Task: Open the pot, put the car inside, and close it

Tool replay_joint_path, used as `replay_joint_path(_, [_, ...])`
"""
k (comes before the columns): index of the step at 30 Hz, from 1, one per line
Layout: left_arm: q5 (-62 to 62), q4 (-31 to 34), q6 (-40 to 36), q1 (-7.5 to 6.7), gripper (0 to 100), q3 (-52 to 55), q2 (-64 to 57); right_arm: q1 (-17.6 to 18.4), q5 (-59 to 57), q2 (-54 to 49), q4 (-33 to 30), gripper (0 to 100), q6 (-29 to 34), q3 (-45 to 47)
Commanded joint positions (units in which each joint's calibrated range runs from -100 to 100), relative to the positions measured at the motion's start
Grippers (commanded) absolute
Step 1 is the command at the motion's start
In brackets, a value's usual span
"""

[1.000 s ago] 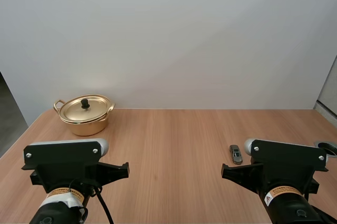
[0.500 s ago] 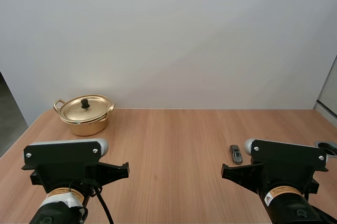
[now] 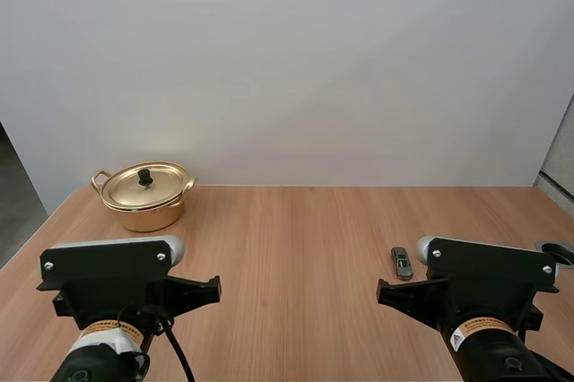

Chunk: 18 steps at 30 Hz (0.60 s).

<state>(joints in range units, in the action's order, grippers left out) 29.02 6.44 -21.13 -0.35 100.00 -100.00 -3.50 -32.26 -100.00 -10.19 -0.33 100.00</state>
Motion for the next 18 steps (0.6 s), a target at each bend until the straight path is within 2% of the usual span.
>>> replay_joint_path(1, [-4.8,3.1,1.9,0.0,0,-0.2,0.0,0.0,-0.2,0.0,-2.8,0,0.0,0.0])
replay_joint_path(2, [-5.0,7.1,4.2,0.0,0,-2.0,0.0,0.0,-0.4,0.0,-5.9,0,0.0,-1.1])
replay_joint_path(5, [-4.2,18.3,10.1,0.0,0,-10.3,0.0,0.0,-1.8,0.0,-22.1,0,0.0,-6.7])
replay_joint_path(7, [5.7,21.6,10.1,0.0,0,-17.4,0.0,0.0,-5.4,0.0,-29.6,0,0.0,-11.7])
replay_joint_path(9, [17.0,21.3,10.0,0.0,0,-23.2,0.0,0.0,-9.7,0.0,-29.6,0,0.3,-17.2])
replay_joint_path(11, [22.3,21.1,8.1,0.87,0,-27.5,0.0,0.0,-13.6,0.0,-27.8,0,0.3,-22.7])
replay_joint_path(15, [24.6,21.9,8.1,2.89,0,-29.9,0.0,-0.2,-15.6,0.0,-26.5,0,0.3,-29.2])
replay_joint_path(18, [27.4,21.9,8.1,4.63,0,-29.9,0.0,-0.2,-15.5,0.0,-27.2,0,0.3,-30.4])
